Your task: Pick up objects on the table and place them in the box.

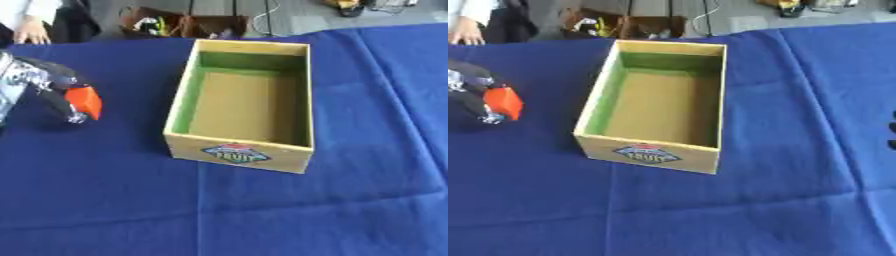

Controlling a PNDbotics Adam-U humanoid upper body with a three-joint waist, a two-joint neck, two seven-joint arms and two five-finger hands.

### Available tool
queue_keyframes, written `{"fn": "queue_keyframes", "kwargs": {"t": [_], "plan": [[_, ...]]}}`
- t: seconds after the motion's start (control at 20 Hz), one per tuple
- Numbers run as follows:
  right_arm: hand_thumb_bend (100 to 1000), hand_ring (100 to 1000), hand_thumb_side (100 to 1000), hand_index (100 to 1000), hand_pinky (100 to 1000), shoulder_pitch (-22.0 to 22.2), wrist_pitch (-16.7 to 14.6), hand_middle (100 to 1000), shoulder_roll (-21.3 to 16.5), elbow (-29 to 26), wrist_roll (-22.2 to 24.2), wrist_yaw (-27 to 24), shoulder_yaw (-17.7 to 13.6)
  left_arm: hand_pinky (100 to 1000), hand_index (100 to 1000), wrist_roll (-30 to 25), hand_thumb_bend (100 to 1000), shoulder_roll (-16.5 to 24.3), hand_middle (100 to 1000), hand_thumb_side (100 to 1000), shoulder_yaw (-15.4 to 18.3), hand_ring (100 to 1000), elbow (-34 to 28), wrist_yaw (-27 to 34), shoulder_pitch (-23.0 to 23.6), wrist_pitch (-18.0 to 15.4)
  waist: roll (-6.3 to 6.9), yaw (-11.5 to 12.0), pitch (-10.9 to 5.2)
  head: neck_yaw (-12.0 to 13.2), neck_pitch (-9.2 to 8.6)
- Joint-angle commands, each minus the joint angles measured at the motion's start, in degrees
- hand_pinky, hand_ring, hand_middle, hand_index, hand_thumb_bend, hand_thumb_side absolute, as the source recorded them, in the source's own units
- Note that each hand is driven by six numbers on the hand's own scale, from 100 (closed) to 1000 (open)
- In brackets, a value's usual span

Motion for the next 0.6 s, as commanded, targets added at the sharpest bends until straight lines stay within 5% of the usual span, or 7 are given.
{"fn": "queue_keyframes", "kwargs": {"t": [0.05,0.4,0.6], "plan": [[100,818,1000,878,756,-0.4,0.0,799,-0.3,-0.8,-0.5,0.5,-0.3,666,1000,-2.6,550,1.1,851,515,0.9,776,-0.1,0.8,-1.3,-2.3,-0.16,-0.1,-0.93,0.4,-0.69],[100,818,1000,875,756,-0.4,0.1,797,-0.2,-0.8,-0.9,0.6,-0.3,526,930,1.6,510,0.8,662,437,1.9,598,-0.8,1.5,-1.2,-1.8,-0.14,-0.3,-0.7,0.2,-0.66],[100,817,1000,874,756,-0.5,0.1,796,-0.1,-0.8,-0.9,0.6,-0.3,471,891,4.8,474,0.8,641,397,1.4,553,0.1,0.4,-0.7,-1.5,-0.04,-0.4,-0.6,0.2,-0.6]]}}
